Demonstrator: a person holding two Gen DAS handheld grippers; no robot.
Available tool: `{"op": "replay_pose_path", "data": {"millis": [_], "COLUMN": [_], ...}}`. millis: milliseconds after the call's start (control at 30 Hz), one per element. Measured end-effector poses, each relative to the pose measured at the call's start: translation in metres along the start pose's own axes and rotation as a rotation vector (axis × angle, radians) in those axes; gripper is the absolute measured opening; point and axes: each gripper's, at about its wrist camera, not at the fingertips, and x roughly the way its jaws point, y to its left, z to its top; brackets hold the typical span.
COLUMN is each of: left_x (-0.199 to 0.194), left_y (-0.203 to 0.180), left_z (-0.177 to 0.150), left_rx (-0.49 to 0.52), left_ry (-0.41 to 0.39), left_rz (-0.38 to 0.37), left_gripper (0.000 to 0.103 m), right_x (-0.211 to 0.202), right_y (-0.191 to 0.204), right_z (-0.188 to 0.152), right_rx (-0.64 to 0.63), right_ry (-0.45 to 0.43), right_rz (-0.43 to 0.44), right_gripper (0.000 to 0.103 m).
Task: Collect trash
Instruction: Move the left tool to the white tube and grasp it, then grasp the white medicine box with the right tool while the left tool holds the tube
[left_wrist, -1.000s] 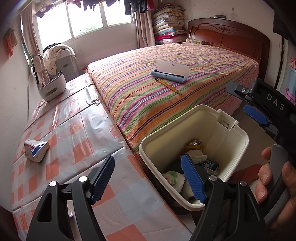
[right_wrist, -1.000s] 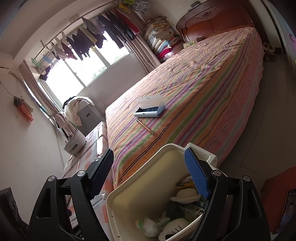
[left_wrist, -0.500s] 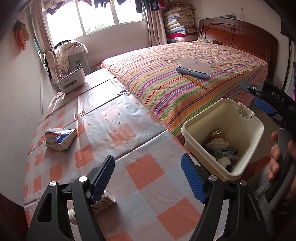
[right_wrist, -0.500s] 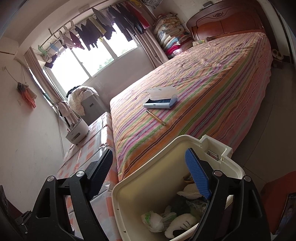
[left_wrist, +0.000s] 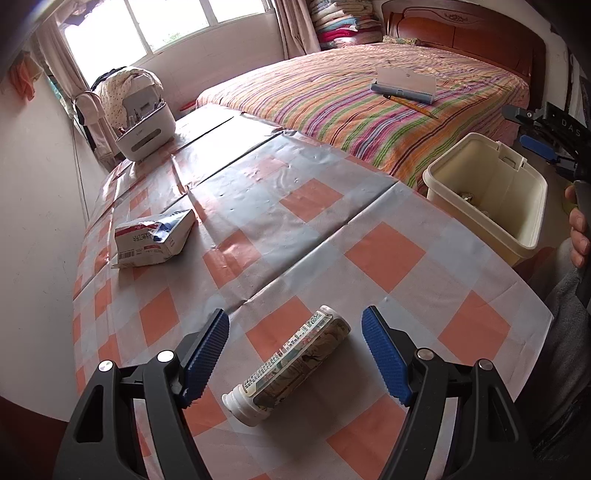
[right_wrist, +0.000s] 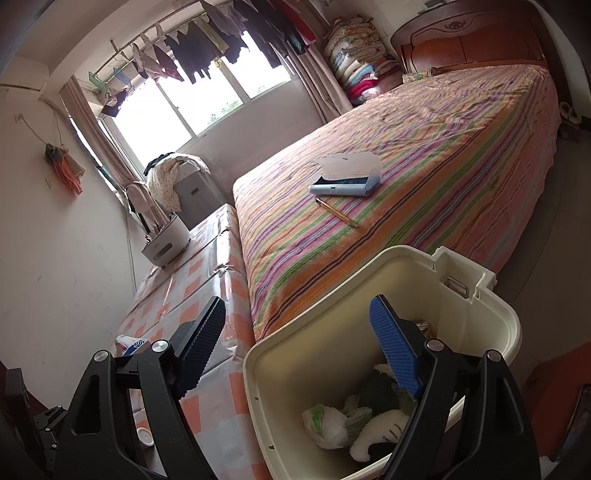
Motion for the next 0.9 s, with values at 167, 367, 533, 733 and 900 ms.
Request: {"op": "replay_pose_path", "data": {"millis": [167,367,533,733,900], "left_x": [0.015,0.028,0.039,0.044,0.049], "left_y": [0.000,0.002,0.010,0.024,0.047], "left_z": [-0.011,-0.013,-0.018,-0.024,-0.027], "left_rx": [0.038,0.021,-0.048,-0.176,-0.360], "left_ry": [0.041,0.048,0.074,0.072,0.021], "left_rz": [-0.064,-0.106,-0.142,-0.163,-0.166], "left_gripper": [0.072,0.072,0.061,0.036,0.028], "right_x": [0.003,0.007,0.011,0.024,0.043], "right_y": [0.007,0.012,0.019,0.038,0.089], "right_z": [-0.004,-0.007,-0.010,-0.012,-0.016], "right_rx": [-0.016,-0.025,-0.038,-0.078,-0.224], "right_ry": [0.015,0.028,0.040,0.084,0.132], "right_rz": [0.003,0.007,0.012,0.045,0.127], "right_gripper": [0.079,0.079,0.079,0.079,0.079]}}
